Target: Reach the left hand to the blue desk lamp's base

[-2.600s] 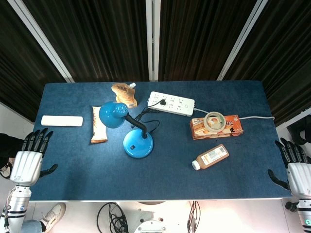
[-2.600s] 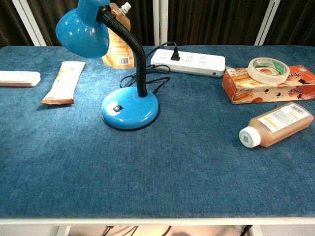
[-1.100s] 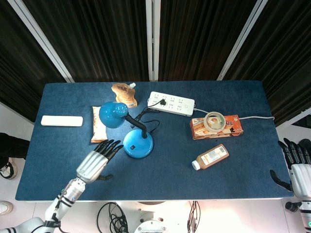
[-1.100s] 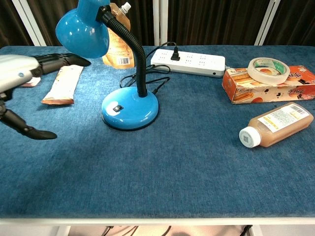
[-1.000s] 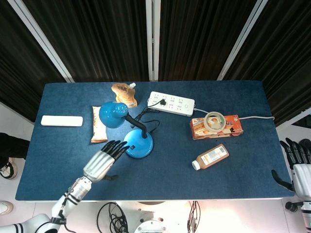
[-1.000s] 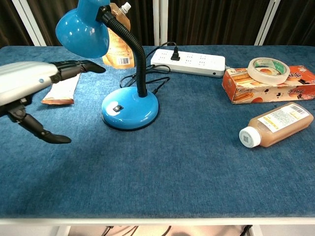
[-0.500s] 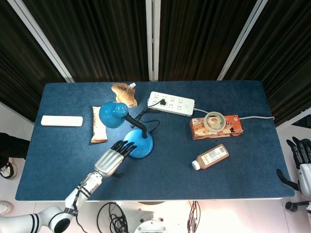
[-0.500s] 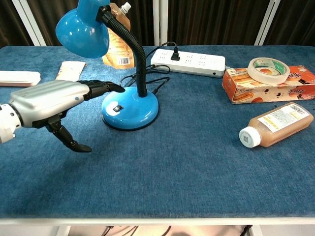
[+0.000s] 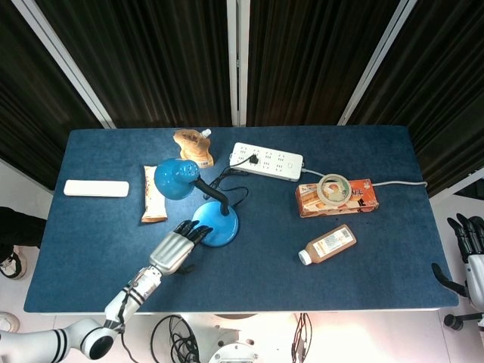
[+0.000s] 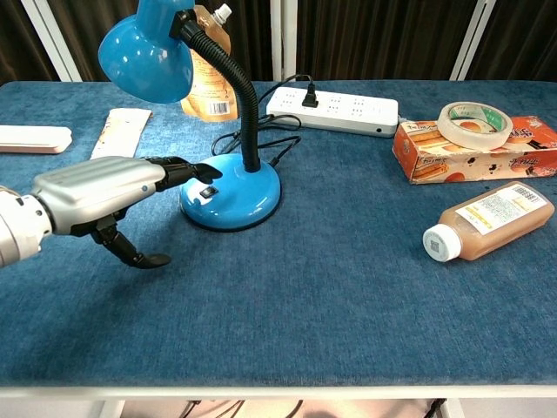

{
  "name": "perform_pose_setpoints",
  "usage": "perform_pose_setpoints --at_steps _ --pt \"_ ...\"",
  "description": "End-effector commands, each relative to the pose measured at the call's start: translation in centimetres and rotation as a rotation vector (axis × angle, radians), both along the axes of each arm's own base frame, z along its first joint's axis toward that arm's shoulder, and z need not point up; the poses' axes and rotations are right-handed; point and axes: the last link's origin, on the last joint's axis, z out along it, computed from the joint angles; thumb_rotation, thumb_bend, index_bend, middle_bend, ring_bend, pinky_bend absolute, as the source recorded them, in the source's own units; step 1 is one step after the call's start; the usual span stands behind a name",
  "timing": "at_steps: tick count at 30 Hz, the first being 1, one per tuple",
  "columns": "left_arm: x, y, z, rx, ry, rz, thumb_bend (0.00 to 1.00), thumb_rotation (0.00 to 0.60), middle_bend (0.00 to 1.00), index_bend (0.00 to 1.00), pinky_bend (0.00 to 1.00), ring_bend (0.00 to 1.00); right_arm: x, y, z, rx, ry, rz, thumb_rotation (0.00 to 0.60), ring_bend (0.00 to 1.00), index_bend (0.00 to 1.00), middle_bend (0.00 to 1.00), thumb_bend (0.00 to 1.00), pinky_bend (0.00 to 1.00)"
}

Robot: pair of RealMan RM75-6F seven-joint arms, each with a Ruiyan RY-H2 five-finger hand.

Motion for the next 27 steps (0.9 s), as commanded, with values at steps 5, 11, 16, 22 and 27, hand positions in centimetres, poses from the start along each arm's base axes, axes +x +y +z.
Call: perform_pose_setpoints --at_steps 5,11,16,22,27 --pt "-0.25 0.1 -0.11 -0.004 0.004 0.01 0.24 0.6 0.09 0.02 0.08 0.0 0.04 -0.18 -0.24 0.006 -0.002 0.002 0.6 0.0 0.0 0.0 0.24 0.0" --pt "-0.22 0.01 -0.26 -0.008 0.008 0.006 0.24 0.6 0.09 0.02 0.08 0.0 -0.03 -0.16 -0.27 0.003 0.0 -0.004 0.6 0.0 0.0 0.0 0.24 0.0" --pt "-0.1 0.0 -0.35 -0.01 0.006 0.002 0.24 0.6 0.09 0.02 0.08 0.0 -0.07 -0.05 -0.25 0.0 0.001 -0.006 0.6 0.0 0.0 0.0 0.24 0.0" --pt "-0.1 0.03 -0.59 -0.015 0.013 0.0 0.24 0.6 0.09 0.02 0.08 0.0 -0.2 0.05 -0.22 0.0 0.003 -0.011 0.6 0.0 0.0 0.0 0.25 0.0" --pt "-0.13 0.07 -0.79 -0.019 0.019 0.003 0.24 0.6 0.09 0.02 0.08 0.0 -0.32 0.04 -0.23 0.001 0.002 -0.014 0.6 0.0 0.0 0.0 0.25 0.0"
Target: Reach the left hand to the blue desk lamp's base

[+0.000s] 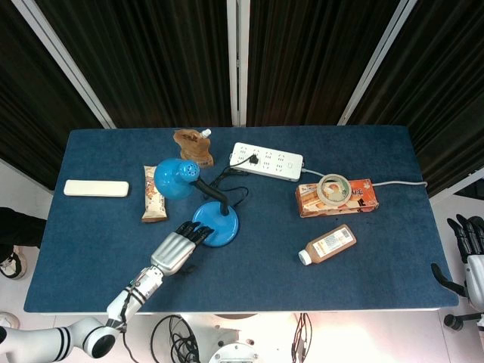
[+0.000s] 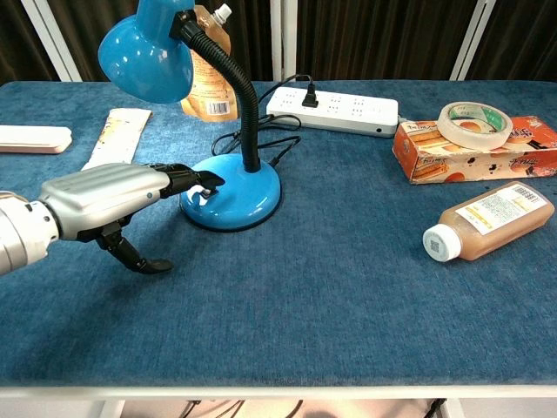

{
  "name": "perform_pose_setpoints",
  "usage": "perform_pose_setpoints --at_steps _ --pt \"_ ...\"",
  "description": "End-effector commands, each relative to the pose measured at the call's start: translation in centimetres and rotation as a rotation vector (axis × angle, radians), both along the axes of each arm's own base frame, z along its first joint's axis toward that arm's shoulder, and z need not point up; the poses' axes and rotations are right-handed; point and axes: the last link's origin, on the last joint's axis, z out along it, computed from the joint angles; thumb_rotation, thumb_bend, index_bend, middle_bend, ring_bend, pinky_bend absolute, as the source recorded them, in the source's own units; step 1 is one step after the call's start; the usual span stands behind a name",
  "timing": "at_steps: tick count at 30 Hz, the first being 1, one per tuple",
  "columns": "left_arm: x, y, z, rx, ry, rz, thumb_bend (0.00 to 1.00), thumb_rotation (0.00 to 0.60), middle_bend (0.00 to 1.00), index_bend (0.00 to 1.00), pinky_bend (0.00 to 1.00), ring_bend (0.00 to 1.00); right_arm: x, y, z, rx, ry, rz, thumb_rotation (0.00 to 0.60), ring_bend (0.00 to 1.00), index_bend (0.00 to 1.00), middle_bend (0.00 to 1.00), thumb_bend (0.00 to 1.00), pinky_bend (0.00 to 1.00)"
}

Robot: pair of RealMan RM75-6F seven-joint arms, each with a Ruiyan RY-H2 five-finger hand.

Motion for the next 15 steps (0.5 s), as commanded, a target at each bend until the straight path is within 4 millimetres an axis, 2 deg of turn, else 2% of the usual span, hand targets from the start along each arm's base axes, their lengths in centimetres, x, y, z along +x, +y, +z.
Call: perform_pose_setpoints --at_steps 1,9,12,15 --pt "0.0 0.0 -0.1 -0.001 0.002 -0.001 0.24 0.6 0.09 0.02 0.08 0.0 -0.1 0.0 0.0 0.0 0.0 -0.002 0.6 0.0 0.0 0.0 0.25 0.0" --pt "0.3 0.1 0.6 0.023 -0.014 -0.006 0.24 0.6 0.09 0.02 0.08 0.0 -0.2 0.0 0.1 -0.005 0.0 -0.004 0.6 0.0 0.0 0.0 0.25 0.0" --pt "0.1 -0.2 2.1 0.07 -0.023 -0.013 0.24 0.6 0.09 0.03 0.08 0.0 -0.2 0.0 0.3 -0.009 0.0 -0.005 0.6 0.0 0.0 0.0 0.25 0.0" --pt "-1.2 -0.8 4.6 0.145 -0.019 0.009 0.2 0.6 0.09 0.04 0.08 0.0 -0.1 0.0 0.3 -0.011 -0.002 -0.002 0.6 0.0 0.0 0.0 0.25 0.0"
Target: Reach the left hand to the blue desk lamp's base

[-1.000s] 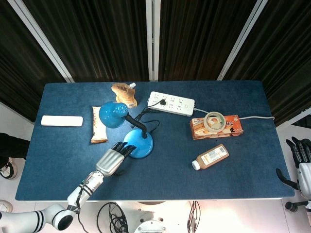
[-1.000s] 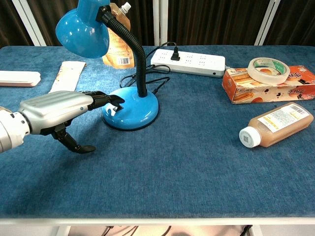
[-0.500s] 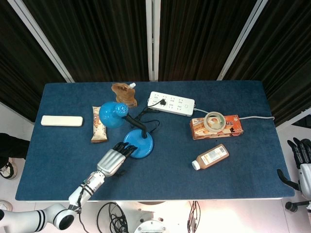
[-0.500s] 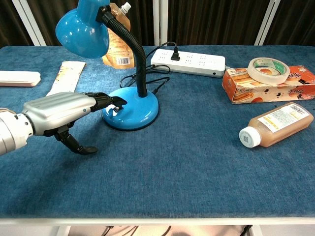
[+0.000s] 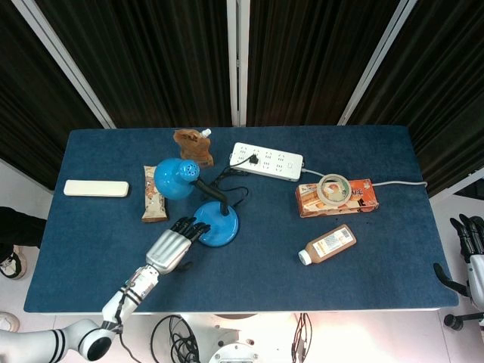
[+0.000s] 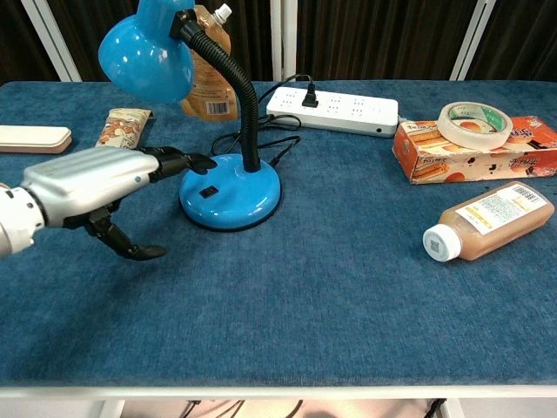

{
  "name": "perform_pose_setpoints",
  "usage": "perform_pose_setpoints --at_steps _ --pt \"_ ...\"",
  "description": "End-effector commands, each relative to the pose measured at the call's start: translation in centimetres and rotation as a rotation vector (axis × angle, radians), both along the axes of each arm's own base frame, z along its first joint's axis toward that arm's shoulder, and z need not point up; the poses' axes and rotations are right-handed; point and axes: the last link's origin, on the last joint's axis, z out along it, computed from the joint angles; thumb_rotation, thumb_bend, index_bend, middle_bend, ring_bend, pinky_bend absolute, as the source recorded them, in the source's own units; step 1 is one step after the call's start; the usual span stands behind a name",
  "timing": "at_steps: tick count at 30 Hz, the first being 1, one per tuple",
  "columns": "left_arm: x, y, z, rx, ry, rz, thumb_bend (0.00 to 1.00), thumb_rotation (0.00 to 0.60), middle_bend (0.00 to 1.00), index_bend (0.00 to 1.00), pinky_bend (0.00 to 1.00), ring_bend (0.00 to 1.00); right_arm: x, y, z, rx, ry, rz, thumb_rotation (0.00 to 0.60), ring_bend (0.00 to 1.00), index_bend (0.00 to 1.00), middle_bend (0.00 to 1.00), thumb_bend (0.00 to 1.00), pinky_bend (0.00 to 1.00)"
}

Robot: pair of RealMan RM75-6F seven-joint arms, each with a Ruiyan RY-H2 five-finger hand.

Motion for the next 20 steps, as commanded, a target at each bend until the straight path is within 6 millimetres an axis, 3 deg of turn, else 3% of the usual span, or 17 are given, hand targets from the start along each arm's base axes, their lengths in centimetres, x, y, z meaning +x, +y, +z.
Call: perform_pose_setpoints --at_steps 1,8,11,14,20 --pt "-1.7 -1.0 3.2 0.092 0.006 0.03 0.19 0.6 0.09 0.04 0.08 0.0 0.0 0.0 0.0 -0.001 -0.001 0.002 0.6 0.0 0.0 0.0 0.25 0.0" --pt "-7.8 -3.2 11.4 0.342 0.034 0.185 0.08 0.6 0.09 0.06 0.09 0.0 0.2 -0.1 -0.2 0.003 -0.005 0.013 0.6 0.0 0.0 0.0 0.24 0.0" --pt "-9.4 -3.8 14.1 0.426 0.019 0.228 0.05 0.6 0.08 0.07 0.09 0.0 0.4 -0.2 -0.5 0.008 -0.004 0.022 0.6 0.0 0.0 0.0 0.24 0.0" --pt "-10.0 -4.3 15.9 0.476 0.001 0.214 0.01 0.6 0.03 0.07 0.09 0.0 0.5 -0.3 -0.9 0.02 0.001 0.028 0.6 0.0 0.0 0.0 0.24 0.0" --pt "-10.7 -4.7 17.5 0.51 -0.05 0.212 0.0 0.6 0.0 0.07 0.09 0.0 0.5 -0.4 -1.8 0.047 0.014 0.014 0.6 0.0 0.0 0.0 0.24 0.0"
